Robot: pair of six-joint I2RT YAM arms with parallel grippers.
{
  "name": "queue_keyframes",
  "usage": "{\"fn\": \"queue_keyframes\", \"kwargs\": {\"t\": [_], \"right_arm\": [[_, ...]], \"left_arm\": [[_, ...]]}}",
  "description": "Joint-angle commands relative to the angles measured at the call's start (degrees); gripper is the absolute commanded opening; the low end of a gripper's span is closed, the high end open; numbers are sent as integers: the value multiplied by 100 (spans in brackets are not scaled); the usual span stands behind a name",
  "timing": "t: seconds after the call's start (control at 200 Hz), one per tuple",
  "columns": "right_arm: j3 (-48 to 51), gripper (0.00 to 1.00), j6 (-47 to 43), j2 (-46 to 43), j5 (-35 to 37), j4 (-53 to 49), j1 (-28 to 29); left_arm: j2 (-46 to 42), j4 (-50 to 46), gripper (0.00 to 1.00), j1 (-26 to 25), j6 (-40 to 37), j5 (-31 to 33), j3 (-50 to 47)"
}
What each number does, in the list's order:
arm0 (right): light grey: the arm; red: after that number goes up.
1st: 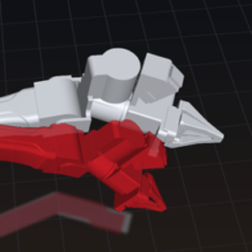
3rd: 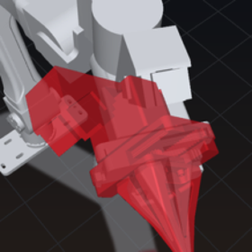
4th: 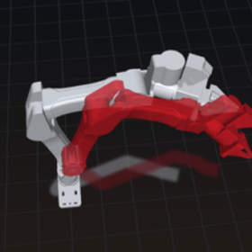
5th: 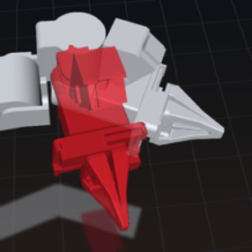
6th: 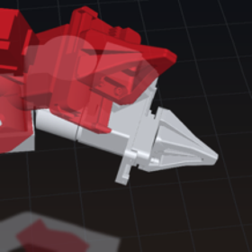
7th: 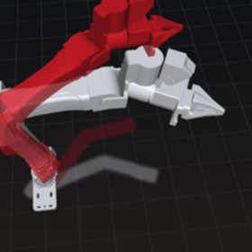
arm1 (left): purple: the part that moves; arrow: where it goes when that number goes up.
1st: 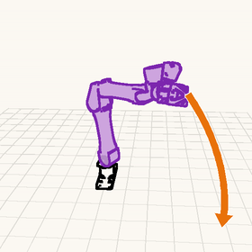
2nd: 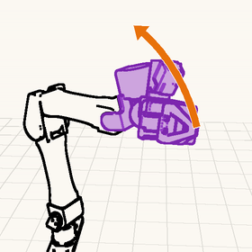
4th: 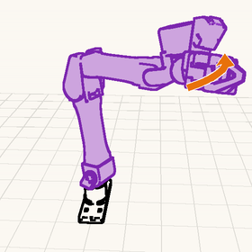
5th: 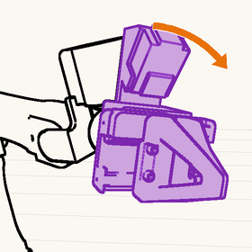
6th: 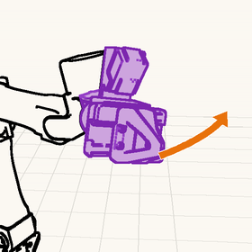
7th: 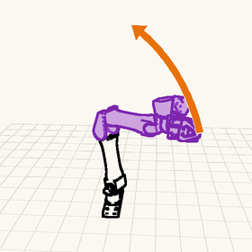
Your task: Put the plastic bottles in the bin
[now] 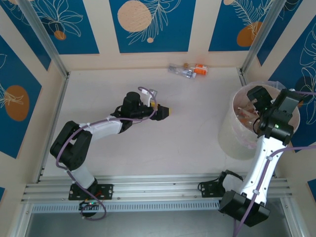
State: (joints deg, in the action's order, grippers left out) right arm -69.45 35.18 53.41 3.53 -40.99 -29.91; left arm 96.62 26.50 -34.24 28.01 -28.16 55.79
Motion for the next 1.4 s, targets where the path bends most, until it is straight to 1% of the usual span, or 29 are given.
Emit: {"fn": "queue_keyframes", "kwargs": {"t": [0.0, 0.04, 0.075, 0.15, 0.2, 0.245, 0.285, 0.36, 0.435, 0.525, 0.685, 0.77, 0.91, 1.0, 1.085, 1.18, 1.315, 1.395], "right_arm": [[-159, 99, 137, -372, 163, 188, 116], [-191, 99, 70, -478, 119, 239, 192], [-212, 99, -29, -561, -73, 336, 272], [-228, 99, -255, -632, -881, 697, 527], [-234, 99, -345, -599, -1371, 975, 813], [-240, 99, -424, -505, -1535, 1164, 1241], [-262, 99, -561, -384, -1451, 1289, 1698], [-291, 99, -915, -106, -1005, 1434, 2516], [-388, 99, -1143, 290, -650, 1460, 3097], [-515, 99, -1228, 785, -466, 1497, 3599], [-820, 99, -1432, 1815, -396, 1664, 4344], [-1154, 99, -1578, 2563, -46, 1631, 4685], [-2032, 99, -1801, 3958, 265, 1525, 4925], [-2777, 99, -1994, 4897, 441, 1502, 4914], [-3604, 99, -2248, 5825, 787, 1526, 4840], [-4844, 99, -2331, 6908, 958, 1375, 4651], [-6891, 99, -2428, 8579, 757, 755, 4349], [-7830, 99, -2493, 9359, 605, 542, 4198]], "left_arm": [[-86, -65, 100, 59, -8, 142, 127], [-111, -66, 100, 58, 16, 191, 125], [-125, -71, 100, 59, 44, 267, 117], [-178, -106, 100, 67, 135, 608, 94], [-210, -199, 100, 76, 206, 920, 89], [-229, -244, 100, 88, 275, 1110, 70], [-245, -238, 100, 104, 364, 1233, 34], [-308, -144, 100, 132, 528, 1415, -95], [-427, -58, 100, 170, 671, 1582, -286], [-600, -48, 100, 217, 799, 1804, -536], [-964, -212, 100, 291, 937, 2241, -937], [-1162, -276, 100, 322, 1036, 2601, -1161], [-1473, -552, 100, 408, 1265, 3189, -1433], [-1635, -714, 100, 482, 1375, 3384, -1568], [-1767, -709, 100, 550, 1450, 3484, -1733], [-1888, -675, 100, 604, 1505, 3607, -1895], [-1998, -682, 100, 677, 1404, 3824, -2018], [-2023, -716, 100, 721, 1308, 3984, -2028]]}}
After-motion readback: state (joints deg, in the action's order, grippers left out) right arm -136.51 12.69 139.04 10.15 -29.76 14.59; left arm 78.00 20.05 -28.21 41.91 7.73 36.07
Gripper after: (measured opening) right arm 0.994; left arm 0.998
